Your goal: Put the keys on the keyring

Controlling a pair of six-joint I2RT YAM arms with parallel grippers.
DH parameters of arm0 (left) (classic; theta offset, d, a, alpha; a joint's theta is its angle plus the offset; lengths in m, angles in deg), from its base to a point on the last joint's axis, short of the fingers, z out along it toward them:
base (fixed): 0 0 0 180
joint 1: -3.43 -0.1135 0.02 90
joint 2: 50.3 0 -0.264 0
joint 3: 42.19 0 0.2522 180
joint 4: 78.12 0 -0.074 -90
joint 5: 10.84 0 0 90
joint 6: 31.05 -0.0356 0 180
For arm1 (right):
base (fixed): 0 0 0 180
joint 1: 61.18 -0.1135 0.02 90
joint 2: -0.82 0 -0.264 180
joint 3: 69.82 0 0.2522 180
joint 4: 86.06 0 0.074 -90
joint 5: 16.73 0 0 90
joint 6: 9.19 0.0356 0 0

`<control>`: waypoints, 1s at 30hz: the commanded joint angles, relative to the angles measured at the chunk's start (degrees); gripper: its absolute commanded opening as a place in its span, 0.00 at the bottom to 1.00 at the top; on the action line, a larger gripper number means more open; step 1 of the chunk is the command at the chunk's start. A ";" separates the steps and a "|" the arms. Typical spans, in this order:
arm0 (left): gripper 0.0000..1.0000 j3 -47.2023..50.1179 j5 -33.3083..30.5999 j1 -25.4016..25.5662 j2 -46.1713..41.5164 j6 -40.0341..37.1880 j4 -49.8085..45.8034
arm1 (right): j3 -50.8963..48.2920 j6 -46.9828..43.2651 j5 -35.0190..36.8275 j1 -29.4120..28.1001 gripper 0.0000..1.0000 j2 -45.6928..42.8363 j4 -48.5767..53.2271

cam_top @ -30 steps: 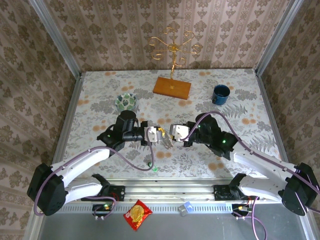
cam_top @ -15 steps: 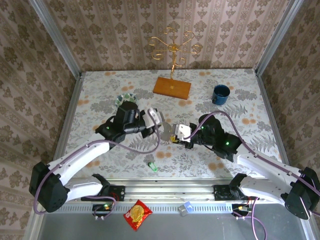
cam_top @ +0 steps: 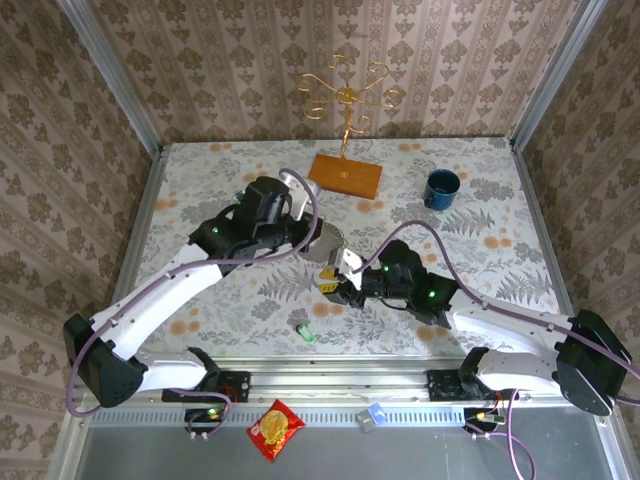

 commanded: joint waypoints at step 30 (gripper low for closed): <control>0.00 -10.64 5.05 -2.19 5.17 57.07 -24.65 | -10.09 -1.19 11.84 -1.03 0.19 4.91 -34.74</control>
